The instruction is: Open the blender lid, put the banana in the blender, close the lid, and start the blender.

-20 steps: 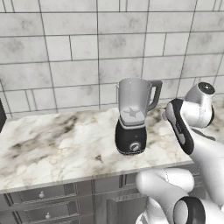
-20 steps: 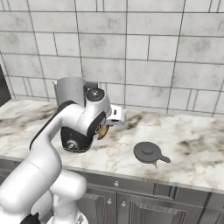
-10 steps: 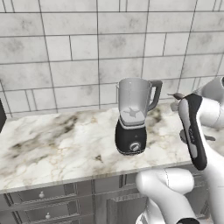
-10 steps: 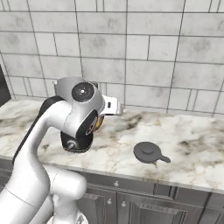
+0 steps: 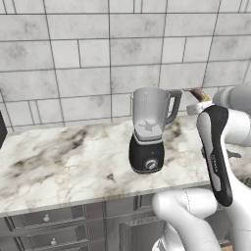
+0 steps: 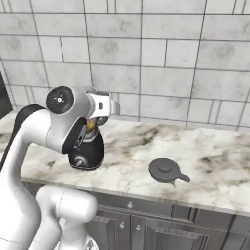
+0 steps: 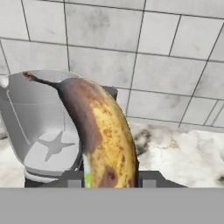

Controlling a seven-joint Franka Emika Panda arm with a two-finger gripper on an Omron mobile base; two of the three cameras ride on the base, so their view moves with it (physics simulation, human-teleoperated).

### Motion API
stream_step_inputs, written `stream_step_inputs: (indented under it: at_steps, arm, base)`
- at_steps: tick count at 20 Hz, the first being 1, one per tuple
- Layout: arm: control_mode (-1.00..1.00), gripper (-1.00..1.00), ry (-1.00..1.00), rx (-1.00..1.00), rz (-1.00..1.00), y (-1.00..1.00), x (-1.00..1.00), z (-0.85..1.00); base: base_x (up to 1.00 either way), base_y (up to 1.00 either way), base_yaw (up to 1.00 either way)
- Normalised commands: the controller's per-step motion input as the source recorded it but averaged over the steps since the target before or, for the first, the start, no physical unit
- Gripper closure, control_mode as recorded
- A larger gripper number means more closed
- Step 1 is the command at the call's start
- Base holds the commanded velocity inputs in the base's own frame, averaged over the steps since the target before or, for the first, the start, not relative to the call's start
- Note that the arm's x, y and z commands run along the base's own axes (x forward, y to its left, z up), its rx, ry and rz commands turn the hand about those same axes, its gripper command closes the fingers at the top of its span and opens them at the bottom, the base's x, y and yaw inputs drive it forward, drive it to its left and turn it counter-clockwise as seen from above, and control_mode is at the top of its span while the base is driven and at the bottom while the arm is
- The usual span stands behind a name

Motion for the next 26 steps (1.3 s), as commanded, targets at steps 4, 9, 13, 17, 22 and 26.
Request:
stream_step_inputs:
  at_steps: [4,9,13,17,22,26]
  arm:
    - [-1.0,1.0,-0.03,-0.04,0.04,0.59,0.0,0.54]
    - [-1.0,1.0,0.0,-0.03,0.03,0.32,0.09,0.58]
    - [-1.0,1.0,0.0,0.0,0.03,0.33,0.24,0.28]
    - [-1.0,1.0,0.0,0.0,0.03,0.31,0.18,0.04]
    - [-1.0,1.0,0.0,0.0,0.03,0.25,0.23,0.0]
    - [-1.0,1.0,0.0,0.0,0.02,0.2,0.33,0.0]
  base:
    - [0.0,0.0,0.0]
    - [0.0,0.0,0.0]
    - [0.0,0.0,0.0]
    - [0.0,0.0,0.0]
    - [0.0,0.0,0.0]
    - [0.0,0.0,0.0]
